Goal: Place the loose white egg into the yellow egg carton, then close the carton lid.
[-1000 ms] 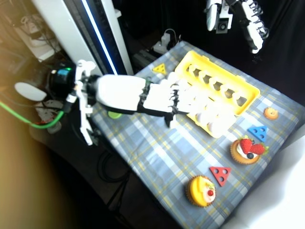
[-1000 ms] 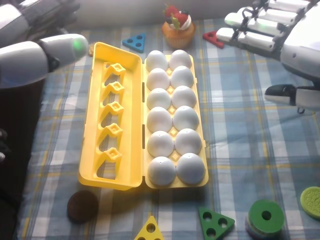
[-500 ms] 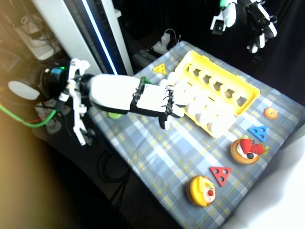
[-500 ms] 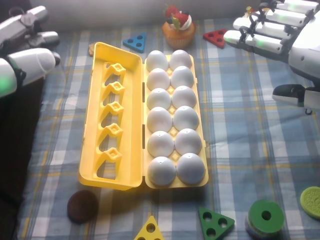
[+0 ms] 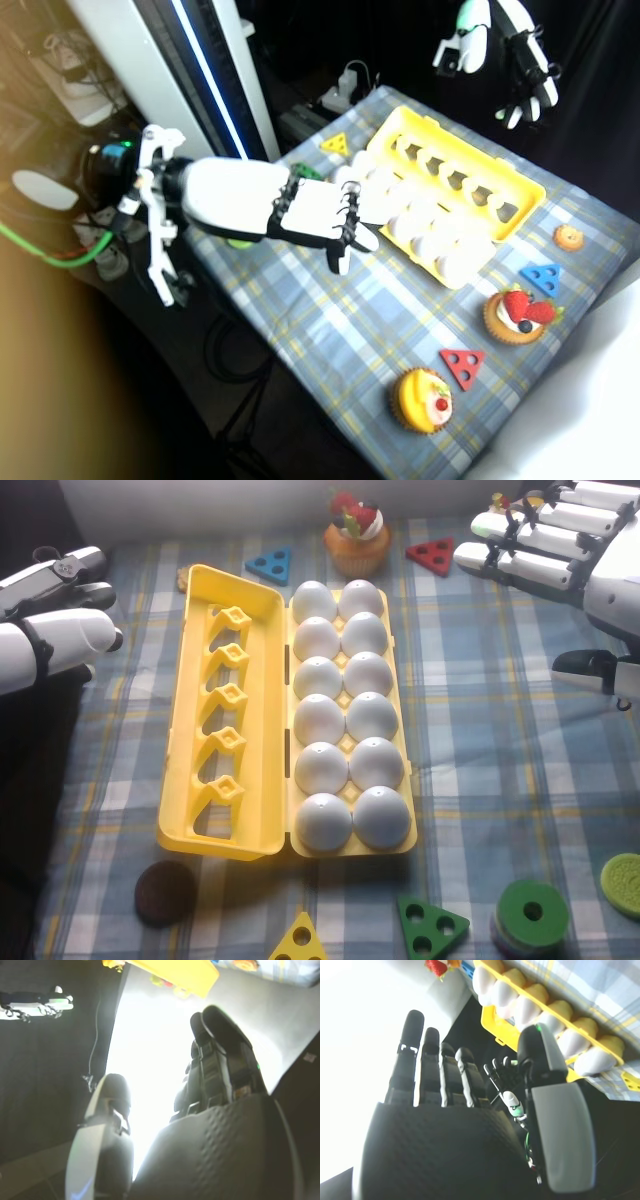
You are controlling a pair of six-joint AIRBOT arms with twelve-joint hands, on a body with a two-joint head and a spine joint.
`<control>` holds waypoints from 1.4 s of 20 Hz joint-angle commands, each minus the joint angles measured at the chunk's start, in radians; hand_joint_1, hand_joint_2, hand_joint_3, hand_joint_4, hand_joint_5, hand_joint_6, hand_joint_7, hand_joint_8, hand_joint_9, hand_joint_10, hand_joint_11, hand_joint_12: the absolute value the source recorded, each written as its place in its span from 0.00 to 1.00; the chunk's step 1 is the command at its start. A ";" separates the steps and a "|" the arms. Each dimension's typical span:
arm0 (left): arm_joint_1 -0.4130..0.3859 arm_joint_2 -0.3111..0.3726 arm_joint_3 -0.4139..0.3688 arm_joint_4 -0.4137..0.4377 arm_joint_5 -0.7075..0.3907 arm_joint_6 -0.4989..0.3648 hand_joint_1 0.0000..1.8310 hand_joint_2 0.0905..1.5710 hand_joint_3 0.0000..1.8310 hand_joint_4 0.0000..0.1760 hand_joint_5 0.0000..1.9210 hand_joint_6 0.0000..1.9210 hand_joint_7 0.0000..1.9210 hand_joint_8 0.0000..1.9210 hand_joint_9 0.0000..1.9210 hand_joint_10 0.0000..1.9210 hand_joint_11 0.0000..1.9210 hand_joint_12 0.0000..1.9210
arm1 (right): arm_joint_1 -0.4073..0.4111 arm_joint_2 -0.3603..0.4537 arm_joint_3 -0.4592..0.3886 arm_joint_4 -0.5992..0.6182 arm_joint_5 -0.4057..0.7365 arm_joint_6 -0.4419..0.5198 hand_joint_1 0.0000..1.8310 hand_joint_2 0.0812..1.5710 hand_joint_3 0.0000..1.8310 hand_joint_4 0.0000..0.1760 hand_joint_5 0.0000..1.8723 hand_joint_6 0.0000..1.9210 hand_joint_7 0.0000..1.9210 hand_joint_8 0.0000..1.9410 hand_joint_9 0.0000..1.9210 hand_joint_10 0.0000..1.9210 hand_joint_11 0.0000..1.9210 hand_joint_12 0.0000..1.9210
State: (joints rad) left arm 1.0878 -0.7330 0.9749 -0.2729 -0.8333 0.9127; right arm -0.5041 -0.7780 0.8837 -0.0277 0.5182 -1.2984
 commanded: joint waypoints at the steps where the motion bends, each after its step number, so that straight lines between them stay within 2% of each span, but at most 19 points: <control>1: -0.010 -0.004 0.005 0.004 -0.089 -0.021 0.16 0.79 0.00 0.00 0.00 0.00 0.13 0.00 0.24 0.14 0.10 0.78 | 0.008 0.007 -0.003 0.002 0.118 -0.004 0.47 0.80 0.00 0.00 0.01 0.01 0.01 0.00 0.00 0.24 0.00 0.72; 3: -0.011 -0.009 0.007 0.018 -0.081 -0.030 0.15 0.79 0.00 0.00 0.00 0.00 0.14 0.00 0.26 0.09 0.07 0.76 | 0.008 0.007 -0.002 0.002 0.116 -0.004 0.47 0.80 0.00 0.00 0.00 0.01 0.01 0.00 0.00 0.25 0.00 0.70; 7: -0.023 -0.027 0.017 0.073 -0.048 -0.074 0.15 0.79 0.00 0.00 0.00 0.00 0.13 0.00 0.28 0.07 0.09 0.78 | 0.008 0.007 -0.002 0.001 0.114 -0.004 0.44 0.81 0.00 0.00 0.00 0.00 0.00 0.00 0.00 0.22 0.00 0.72; 8: -0.026 -0.032 0.019 0.080 -0.036 -0.074 0.14 0.79 0.00 0.00 0.00 0.00 0.12 0.00 0.28 0.07 0.10 0.79 | 0.007 0.007 -0.002 0.001 0.114 -0.004 0.43 0.81 0.00 0.00 0.00 0.00 0.00 0.00 0.00 0.24 0.00 0.71; 10: -0.029 -0.039 0.024 0.083 -0.020 -0.074 0.13 0.81 0.00 0.00 0.00 0.00 0.12 0.00 0.26 0.06 0.05 0.78 | 0.006 0.007 -0.002 0.000 0.114 -0.004 0.47 0.81 0.00 0.00 0.00 0.00 0.00 0.00 0.00 0.24 0.00 0.71; 13: -0.032 -0.049 0.031 0.086 0.003 -0.074 0.14 0.80 0.00 0.00 0.00 0.00 0.10 0.00 0.26 0.05 0.06 0.79 | 0.002 0.007 -0.003 0.000 0.114 -0.004 0.46 0.81 0.00 0.00 0.01 0.00 0.00 0.00 0.00 0.28 0.00 0.77; 16: -0.036 -0.060 0.038 0.090 0.022 -0.074 0.13 0.79 0.00 0.00 0.00 0.00 0.09 0.00 0.25 0.05 0.06 0.81 | 0.002 0.007 -0.003 0.000 0.115 -0.004 0.47 0.81 0.00 0.00 0.00 0.00 0.01 0.00 0.00 0.25 0.00 0.77; 17: -0.039 -0.063 0.038 0.097 0.025 -0.077 0.12 0.79 0.00 0.00 0.00 0.00 0.09 0.00 0.25 0.05 0.04 0.81 | 0.002 0.007 -0.003 0.000 0.115 -0.004 0.49 0.81 0.00 0.00 0.00 0.00 0.01 0.00 0.00 0.22 0.00 0.72; 20: -0.046 -0.074 0.043 0.129 0.026 -0.110 0.11 0.81 0.00 0.00 0.00 0.00 0.08 0.00 0.29 0.06 0.14 0.81 | 0.002 0.006 -0.003 0.000 0.114 -0.004 0.47 0.80 0.00 0.00 0.00 0.00 0.00 0.00 0.00 0.29 0.00 0.76; 22: -0.048 -0.077 0.042 0.135 0.029 -0.111 0.10 0.80 0.00 0.00 0.00 0.00 0.08 0.00 0.28 0.06 0.11 0.81 | 0.002 0.006 -0.003 0.000 0.114 -0.004 0.44 0.81 0.00 0.00 0.00 0.00 0.00 0.00 0.00 0.27 0.00 0.76; 24: -0.049 -0.081 0.042 0.147 0.030 -0.121 0.10 0.81 0.00 0.00 0.00 0.00 0.08 0.00 0.29 0.07 0.13 0.80 | 0.002 0.006 -0.003 0.000 0.114 -0.004 0.43 0.81 0.00 0.00 0.00 0.00 0.00 0.00 0.00 0.31 0.00 0.83; 28: -0.051 -0.080 0.040 0.177 0.000 -0.161 0.09 0.81 0.00 0.00 0.00 0.00 0.08 0.00 0.31 0.08 0.15 0.80 | 0.000 0.006 -0.003 0.000 0.114 -0.004 0.41 0.81 0.00 0.00 0.00 0.00 0.00 0.00 0.00 0.30 0.00 0.85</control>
State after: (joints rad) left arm 1.0508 -0.8074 1.0119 -0.0921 -0.7025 0.7643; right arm -0.5095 -0.7784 0.8829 -0.0303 0.5125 -1.2984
